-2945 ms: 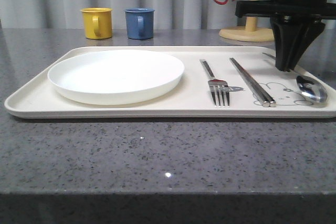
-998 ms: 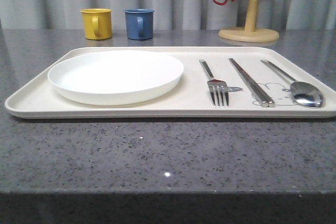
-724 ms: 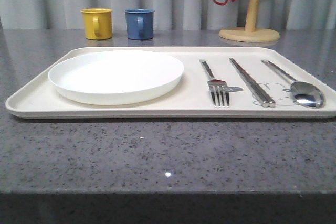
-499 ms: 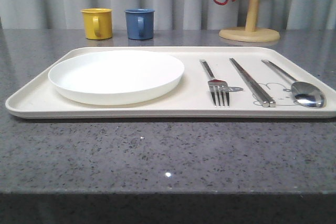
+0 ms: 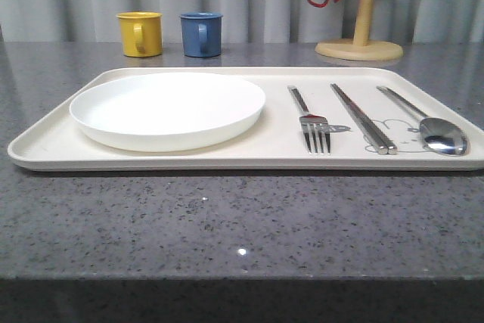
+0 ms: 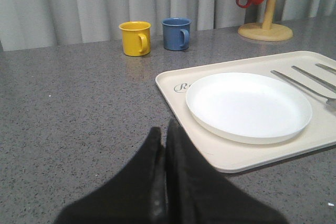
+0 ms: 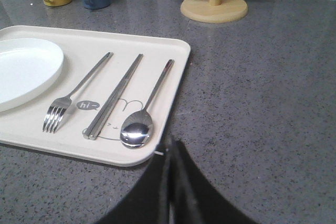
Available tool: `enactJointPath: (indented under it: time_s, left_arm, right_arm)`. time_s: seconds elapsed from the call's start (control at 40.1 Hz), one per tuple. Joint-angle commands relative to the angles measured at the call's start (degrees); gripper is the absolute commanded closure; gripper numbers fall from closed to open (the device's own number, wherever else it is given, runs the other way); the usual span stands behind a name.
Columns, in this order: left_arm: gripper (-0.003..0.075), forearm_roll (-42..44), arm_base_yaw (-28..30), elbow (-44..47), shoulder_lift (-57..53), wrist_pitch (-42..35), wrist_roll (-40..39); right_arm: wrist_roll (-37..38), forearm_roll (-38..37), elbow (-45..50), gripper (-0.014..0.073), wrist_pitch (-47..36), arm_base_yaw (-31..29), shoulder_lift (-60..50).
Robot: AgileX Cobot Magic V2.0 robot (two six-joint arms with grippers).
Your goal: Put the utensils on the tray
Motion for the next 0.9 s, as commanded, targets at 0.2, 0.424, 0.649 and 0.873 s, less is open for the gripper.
enactJointPath:
  time_s: [0.2, 0.424, 0.649, 0.873]
  left_arm:
    - [0.0739, 1.3, 0.1, 0.4, -0.7, -7.0, -0.4]
    - [0.0739, 3.5, 5.9, 10.2, -1.7, -15.9, -0.4]
    - [0.0739, 3.5, 13.0, 19.6, -1.7, -29.8, -0.4]
    - [0.0739, 3.5, 16.2, 21.4, -1.7, -31.9, -0.4]
  right_arm:
    - [-0.6, -0.1, -1.4, 0.0662, -4.2, -0.3, 0.7]
    - [-0.6, -0.1, -1.4, 0.0662, -4.3, -0.3, 0.7]
    - [-0.6, -0.1, -1.4, 0.0662, -4.3, -0.3, 0.7]
    - [-0.6, -0.1, -1.4, 0.0662, -4.3, -0.3, 0.7]
